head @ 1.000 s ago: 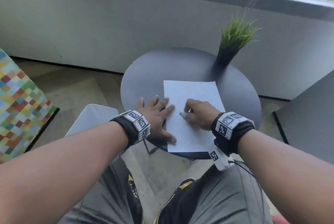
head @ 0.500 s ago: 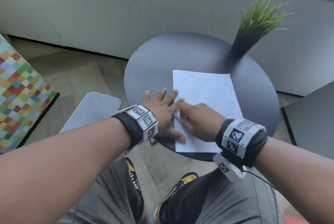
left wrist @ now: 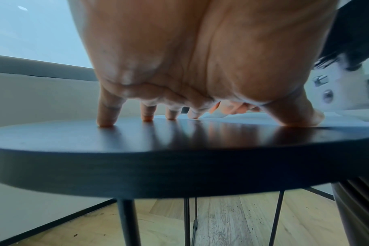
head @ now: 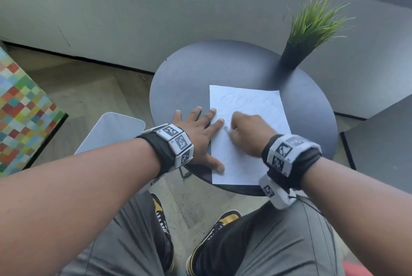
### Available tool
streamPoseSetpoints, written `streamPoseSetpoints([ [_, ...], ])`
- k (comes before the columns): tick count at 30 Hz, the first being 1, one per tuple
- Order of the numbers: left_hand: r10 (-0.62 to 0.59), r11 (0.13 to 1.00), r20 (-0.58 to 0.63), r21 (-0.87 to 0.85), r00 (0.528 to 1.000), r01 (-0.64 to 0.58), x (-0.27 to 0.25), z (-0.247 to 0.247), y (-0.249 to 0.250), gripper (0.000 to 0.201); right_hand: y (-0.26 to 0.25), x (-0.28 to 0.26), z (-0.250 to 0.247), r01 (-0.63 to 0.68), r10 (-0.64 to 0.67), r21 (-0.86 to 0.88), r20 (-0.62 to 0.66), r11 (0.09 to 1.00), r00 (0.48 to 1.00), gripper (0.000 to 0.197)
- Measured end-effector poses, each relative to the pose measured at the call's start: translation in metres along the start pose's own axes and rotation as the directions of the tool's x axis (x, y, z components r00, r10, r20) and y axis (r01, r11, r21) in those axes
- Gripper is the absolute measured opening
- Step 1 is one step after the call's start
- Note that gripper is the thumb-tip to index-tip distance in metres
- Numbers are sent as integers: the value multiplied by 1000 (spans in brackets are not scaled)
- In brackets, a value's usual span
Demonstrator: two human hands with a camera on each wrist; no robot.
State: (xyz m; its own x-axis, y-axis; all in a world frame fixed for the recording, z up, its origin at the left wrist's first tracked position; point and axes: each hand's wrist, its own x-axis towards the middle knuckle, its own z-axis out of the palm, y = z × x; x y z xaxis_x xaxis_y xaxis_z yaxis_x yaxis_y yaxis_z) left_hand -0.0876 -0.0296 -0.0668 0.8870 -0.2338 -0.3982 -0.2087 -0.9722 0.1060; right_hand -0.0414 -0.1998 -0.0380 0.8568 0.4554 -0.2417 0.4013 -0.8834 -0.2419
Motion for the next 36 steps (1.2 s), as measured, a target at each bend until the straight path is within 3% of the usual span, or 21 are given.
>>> streamPoseSetpoints([
  [3, 1, 1000, 6, -16, 1000, -1, -1, -1, 1, 130, -19, -16, 8, 162, -159, -18, 110, 987, 981, 27],
  [7, -10, 1000, 11, 1, 1000, 10, 0, -3, 3, 130, 13, 6, -9, -102, 103, 24, -33, 995, 994, 23],
  [11, -6, 1000, 13, -14, 1000, 7, -1, -4, 3, 130, -18, -22, 7, 163, -164, 15, 106, 986, 981, 14],
  [12, -7, 1000, 17, -13, 1000, 8, -1, -4, 3, 130, -17, -24, 6, 179, -180, 18, 114, 984, 977, 14],
  [16, -20, 1000, 34, 8, 999, 20, 0, -5, 4, 129, 19, 1, -8, -38, 39, 36, -42, 999, 998, 23],
  [18, -12, 1000, 49, -3, 999, 12, -1, -8, 5, 125, 10, -8, -3, 72, -72, -6, 4, 997, 997, 18],
  [20, -1, 1000, 59, -19, 998, 2, -2, -10, 6, 120, -4, -24, 6, 264, -261, -11, 116, 964, 958, 12],
  [21, -1, 1000, 65, -22, 998, 2, -3, -12, 7, 119, -1, -25, 4, 278, -274, -14, 135, 960, 952, 11],
  [23, -10, 1000, 84, -10, 996, 11, -3, -14, 9, 119, 18, -12, -7, 115, -115, -2, 60, 993, 992, 16],
  [25, -22, 1000, 97, 6, 995, 22, -2, -15, 10, 121, 37, -5, -11, -41, 41, 15, -27, 999, 999, 24],
  [26, -24, 1000, 101, 14, 995, 23, -2, -16, 11, 121, 36, -8, -9, -25, 25, 4, -31, 1000, 999, 25],
  [28, -27, 999, 113, 23, 993, 25, -3, -18, 12, 121, 17, -20, 2, 156, -155, -33, 35, 987, 987, 26],
  [30, -28, 999, 117, 31, 993, 24, -3, -21, 12, 123, 2, -32, 11, 312, -304, -35, 149, 949, 941, 25],
  [32, -29, 999, 118, 48, 993, 23, -3, -23, 14, 126, 13, -20, 3, 225, -219, -37, 128, 974, 967, 23],
  [35, -32, 998, 116, 66, 993, 25, -4, -22, 14, 127, 34, -4, -4, -33, 33, -13, -29, 999, 999, 25],
  [36, -30, 997, 118, 70, 993, 22, -4, -22, 14, 128, 30, -7, -1, -15, 13, -27, -41, 1000, 999, 24],
])
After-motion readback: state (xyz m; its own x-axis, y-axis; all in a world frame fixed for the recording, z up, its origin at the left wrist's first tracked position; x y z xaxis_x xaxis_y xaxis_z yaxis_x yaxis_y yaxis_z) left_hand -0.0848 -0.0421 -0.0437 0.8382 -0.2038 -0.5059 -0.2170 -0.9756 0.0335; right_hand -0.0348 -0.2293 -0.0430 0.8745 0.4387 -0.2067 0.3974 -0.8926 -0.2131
